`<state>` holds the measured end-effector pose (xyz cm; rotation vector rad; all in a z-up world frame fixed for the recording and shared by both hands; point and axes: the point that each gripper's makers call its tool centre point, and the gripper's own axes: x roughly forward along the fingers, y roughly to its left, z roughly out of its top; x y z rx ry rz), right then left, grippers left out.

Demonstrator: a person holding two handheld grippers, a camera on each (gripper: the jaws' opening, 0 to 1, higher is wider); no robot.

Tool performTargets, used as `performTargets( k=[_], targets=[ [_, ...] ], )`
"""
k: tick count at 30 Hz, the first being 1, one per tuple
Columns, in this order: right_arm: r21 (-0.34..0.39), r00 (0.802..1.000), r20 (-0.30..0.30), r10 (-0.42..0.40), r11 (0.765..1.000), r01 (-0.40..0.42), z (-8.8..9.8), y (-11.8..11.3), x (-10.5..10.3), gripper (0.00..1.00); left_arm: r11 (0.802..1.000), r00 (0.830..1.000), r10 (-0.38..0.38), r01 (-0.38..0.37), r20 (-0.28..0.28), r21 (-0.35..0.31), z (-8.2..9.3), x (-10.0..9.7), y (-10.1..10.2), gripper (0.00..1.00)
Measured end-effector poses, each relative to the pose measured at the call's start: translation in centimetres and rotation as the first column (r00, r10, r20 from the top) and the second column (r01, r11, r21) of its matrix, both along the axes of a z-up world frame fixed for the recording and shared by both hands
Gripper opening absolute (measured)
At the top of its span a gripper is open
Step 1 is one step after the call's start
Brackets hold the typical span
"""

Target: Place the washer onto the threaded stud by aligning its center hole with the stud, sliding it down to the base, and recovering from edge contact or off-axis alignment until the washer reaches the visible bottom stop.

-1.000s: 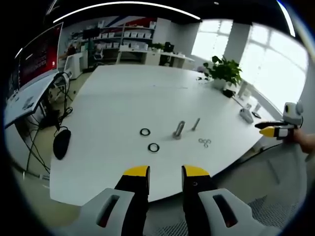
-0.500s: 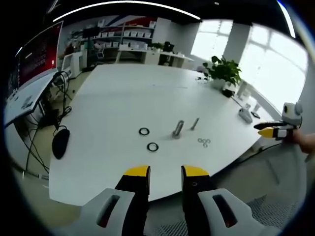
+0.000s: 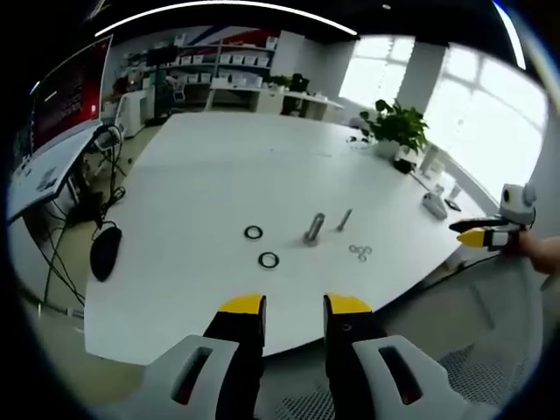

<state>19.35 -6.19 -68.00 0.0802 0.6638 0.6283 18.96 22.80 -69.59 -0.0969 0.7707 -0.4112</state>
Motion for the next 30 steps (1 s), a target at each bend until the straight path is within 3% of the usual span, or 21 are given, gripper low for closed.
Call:
performTargets(
  k=[13, 16, 21, 30],
  targets=[
    [0.006, 1.0, 0.003, -0.002, 1.0, 0.002, 0.1, 0.0, 0.1, 0.37, 1.0, 1.0, 0.019, -0.019, -0.002, 0.01, 0.0, 0.1, 0.3, 0.24],
    [0.003, 1.0, 0.0, 0.001, 1.0, -0.001, 0.0, 0.0, 0.0, 0.37, 0.998, 0.998, 0.055, -0.055, -0.003, 0.004, 0.0, 0.2, 0.9, 0.24],
    [0.013, 1.0, 0.008, -0.01, 1.0, 0.01, 0.3, 0.0, 0.2, 0.37, 0.999, 0.999, 0.008, -0.006, -0.042, 0.034, -0.9, -0.2, 0.4, 0.24],
    [0.024, 1.0, 0.013, -0.013, 1.0, 0.013, 0.4, 0.0, 0.2, 0.37, 0.999, 0.998, 0.03, -0.029, -0.048, 0.033, -0.9, -0.3, 0.8, 0.24]
  ],
)
